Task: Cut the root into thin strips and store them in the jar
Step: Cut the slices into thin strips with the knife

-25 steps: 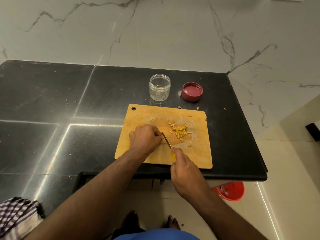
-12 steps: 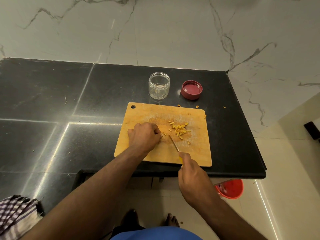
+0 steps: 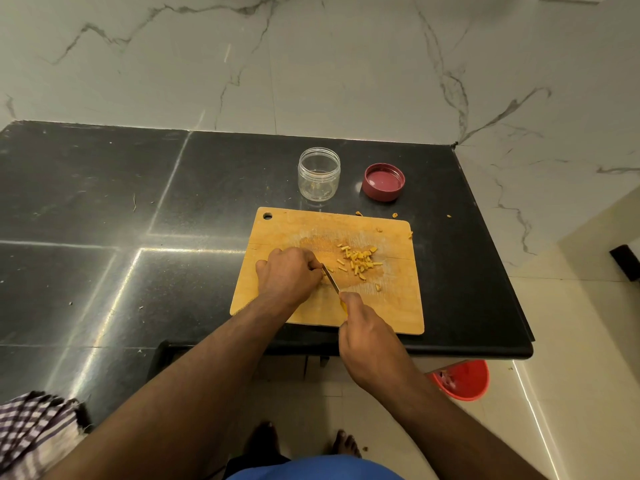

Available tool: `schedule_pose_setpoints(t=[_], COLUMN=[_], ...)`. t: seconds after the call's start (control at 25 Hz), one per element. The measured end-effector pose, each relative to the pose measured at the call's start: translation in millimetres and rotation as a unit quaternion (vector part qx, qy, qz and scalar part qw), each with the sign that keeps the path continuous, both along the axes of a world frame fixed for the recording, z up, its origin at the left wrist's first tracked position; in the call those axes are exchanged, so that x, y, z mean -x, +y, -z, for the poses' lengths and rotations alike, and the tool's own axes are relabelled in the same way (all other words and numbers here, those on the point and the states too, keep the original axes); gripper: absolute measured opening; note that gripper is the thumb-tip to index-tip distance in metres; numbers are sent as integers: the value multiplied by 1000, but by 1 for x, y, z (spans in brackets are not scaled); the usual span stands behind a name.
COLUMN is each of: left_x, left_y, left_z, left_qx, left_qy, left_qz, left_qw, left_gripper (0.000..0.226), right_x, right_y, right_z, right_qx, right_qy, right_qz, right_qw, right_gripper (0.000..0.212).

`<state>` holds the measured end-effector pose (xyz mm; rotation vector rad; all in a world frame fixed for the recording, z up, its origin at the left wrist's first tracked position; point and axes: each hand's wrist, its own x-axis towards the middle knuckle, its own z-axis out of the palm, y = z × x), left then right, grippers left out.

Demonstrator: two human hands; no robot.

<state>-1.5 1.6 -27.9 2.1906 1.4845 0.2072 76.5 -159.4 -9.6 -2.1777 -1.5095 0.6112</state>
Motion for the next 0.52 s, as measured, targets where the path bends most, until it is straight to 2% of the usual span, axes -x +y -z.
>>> schedule_pose_setpoints(t=[0.32, 0.52], left_x=[0, 2], left_y=[0, 0], left_z=[0, -1], left_qx=[-8, 0], left_qy=[4, -11], left_qz=[2, 0], left_qw=[1000, 1000], left_gripper=[11, 10], right_x=[1, -4], right_y=[-25, -27], right_z=[-2, -7], right_qx=[16, -14], right_qy=[0, 12], right_qz=[-11, 25], right_qw=[1000, 1000], right_gripper=[38, 40])
